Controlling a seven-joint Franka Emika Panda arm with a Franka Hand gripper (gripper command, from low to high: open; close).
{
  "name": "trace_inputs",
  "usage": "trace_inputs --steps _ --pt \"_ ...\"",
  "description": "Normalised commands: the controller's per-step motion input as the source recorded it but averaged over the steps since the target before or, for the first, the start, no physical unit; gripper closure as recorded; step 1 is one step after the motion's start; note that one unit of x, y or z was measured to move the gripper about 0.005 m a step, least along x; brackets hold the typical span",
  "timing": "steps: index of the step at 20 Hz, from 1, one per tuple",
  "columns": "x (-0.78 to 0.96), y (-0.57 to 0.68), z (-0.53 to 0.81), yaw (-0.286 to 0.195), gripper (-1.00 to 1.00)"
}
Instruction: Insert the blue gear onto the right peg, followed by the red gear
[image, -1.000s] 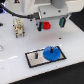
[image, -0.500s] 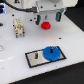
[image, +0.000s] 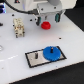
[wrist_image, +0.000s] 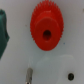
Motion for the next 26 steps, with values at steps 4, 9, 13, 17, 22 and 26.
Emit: trace_inputs --steps 4,9,13,17,22,26 --pt "-0.38 0.09 -0.24 0.0 -1.0" --pt "-0.41 0.08 -0.27 0.0 -1.0" --pt "-0.24 0.08 -0.29 0.0 -1.0" --pt "-0.17 0.08 -0.21 0.0 -1.0" --pt "-0.2 0.09 -0.11 0.0 1.0" --pt "-0.19 0.07 -0.04 0.0 1.0"
